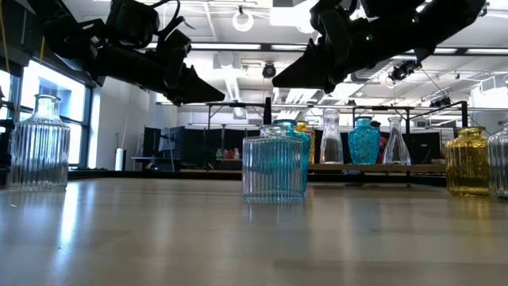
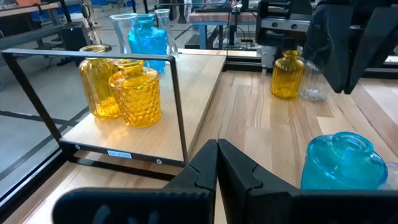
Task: Sort vases onto shelf
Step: Put the transparent vase on the shelf aligned with the other transparent vase
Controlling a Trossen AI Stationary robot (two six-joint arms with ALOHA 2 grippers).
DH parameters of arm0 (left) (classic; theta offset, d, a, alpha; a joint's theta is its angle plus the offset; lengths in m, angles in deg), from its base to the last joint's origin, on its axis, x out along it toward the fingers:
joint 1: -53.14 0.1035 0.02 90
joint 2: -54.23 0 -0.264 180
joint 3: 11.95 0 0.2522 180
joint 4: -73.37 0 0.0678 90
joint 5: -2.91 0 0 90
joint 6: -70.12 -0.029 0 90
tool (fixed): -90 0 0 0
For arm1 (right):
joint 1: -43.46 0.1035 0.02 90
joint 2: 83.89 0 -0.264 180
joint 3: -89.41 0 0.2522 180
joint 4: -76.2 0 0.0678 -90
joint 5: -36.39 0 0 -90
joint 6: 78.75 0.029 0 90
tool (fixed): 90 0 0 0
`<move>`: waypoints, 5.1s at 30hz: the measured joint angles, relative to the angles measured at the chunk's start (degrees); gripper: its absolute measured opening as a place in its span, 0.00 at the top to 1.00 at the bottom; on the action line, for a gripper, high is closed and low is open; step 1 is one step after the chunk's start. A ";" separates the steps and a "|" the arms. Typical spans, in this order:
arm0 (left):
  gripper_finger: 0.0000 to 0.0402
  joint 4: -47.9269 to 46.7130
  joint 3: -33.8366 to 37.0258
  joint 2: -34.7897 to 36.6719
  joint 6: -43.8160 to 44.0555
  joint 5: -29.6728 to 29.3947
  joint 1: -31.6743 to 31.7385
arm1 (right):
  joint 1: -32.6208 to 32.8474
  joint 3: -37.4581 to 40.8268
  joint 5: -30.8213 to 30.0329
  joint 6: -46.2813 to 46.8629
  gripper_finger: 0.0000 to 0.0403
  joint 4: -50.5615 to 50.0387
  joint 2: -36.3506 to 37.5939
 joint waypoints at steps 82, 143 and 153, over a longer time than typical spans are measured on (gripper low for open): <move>0.59 -94.31 -38.45 4.89 62.43 12.04 -61.50 | -3.63 -7.33 3.96 -4.11 0.71 -8.75 0.00; 0.96 -107.62 -58.05 -14.99 -0.21 13.55 -22.24 | 11.62 -6.77 -12.15 5.21 0.71 -31.65 13.11; 0.96 -111.64 -61.85 -24.00 -6.41 11.94 -19.01 | 15.39 -6.02 -15.29 7.89 0.71 -31.83 13.09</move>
